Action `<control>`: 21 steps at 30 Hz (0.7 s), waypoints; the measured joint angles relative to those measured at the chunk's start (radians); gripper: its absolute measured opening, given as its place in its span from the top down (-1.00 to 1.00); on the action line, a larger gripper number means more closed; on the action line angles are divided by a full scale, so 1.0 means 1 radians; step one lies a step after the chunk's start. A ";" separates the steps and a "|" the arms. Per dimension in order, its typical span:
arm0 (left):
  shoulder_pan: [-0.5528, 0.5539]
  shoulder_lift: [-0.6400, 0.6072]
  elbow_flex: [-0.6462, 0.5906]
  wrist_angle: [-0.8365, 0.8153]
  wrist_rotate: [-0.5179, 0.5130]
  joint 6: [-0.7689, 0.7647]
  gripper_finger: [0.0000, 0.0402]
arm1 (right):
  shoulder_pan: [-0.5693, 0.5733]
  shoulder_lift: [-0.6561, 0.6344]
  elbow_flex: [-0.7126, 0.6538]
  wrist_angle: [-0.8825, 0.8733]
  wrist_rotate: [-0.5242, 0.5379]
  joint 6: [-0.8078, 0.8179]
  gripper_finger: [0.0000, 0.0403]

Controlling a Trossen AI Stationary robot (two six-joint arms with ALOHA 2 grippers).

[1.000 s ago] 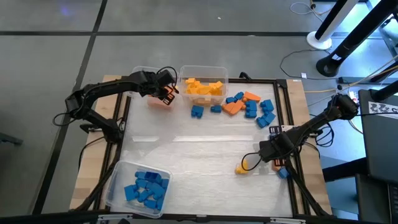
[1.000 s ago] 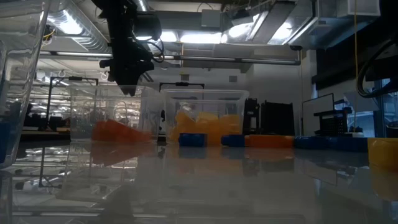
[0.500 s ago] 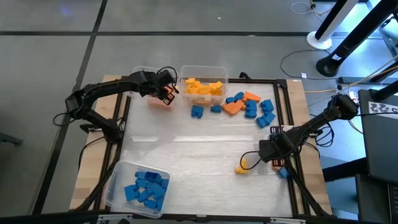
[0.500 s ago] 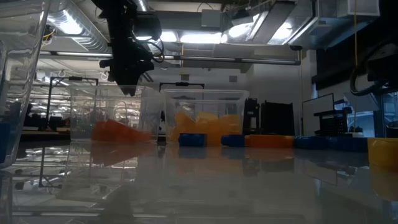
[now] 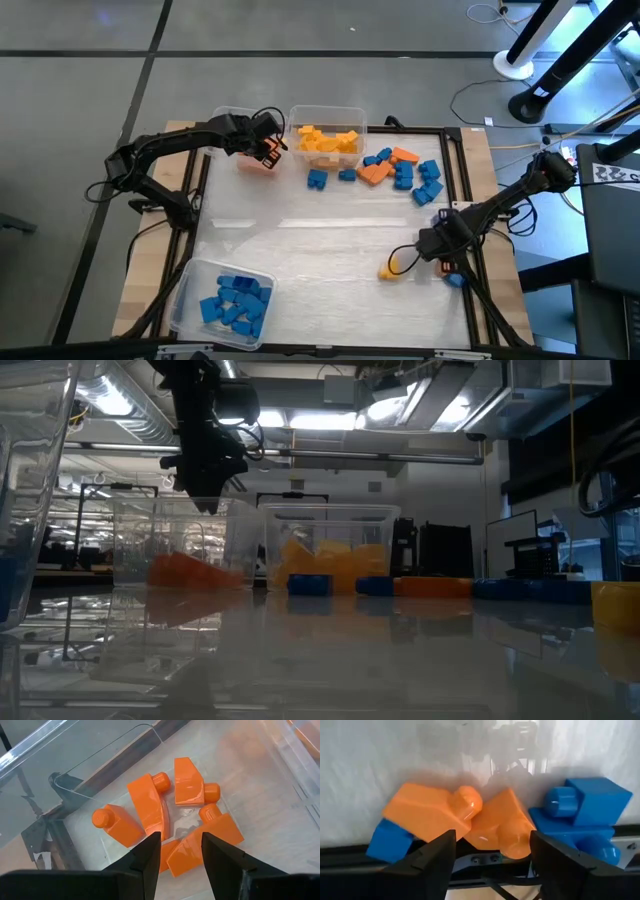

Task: Sort blocks
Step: Put the orange game piece into the top left transparent bin

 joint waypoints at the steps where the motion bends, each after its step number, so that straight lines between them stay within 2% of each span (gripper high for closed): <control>1: 0.000 0.000 0.000 0.000 0.000 0.000 0.34 | 0.000 0.000 0.000 0.000 0.004 0.024 -0.26; 6: 0.000 0.000 0.000 0.000 0.000 0.000 0.34 | 0.000 0.000 0.000 0.000 0.013 0.130 -0.26; 13: 0.000 0.000 0.000 0.000 0.000 0.000 0.34 | 0.001 0.001 0.000 0.022 -0.085 0.213 -0.26; 21: 0.000 0.000 0.000 0.000 0.000 0.000 0.34 | 0.001 0.002 0.000 0.236 -0.102 0.249 -0.26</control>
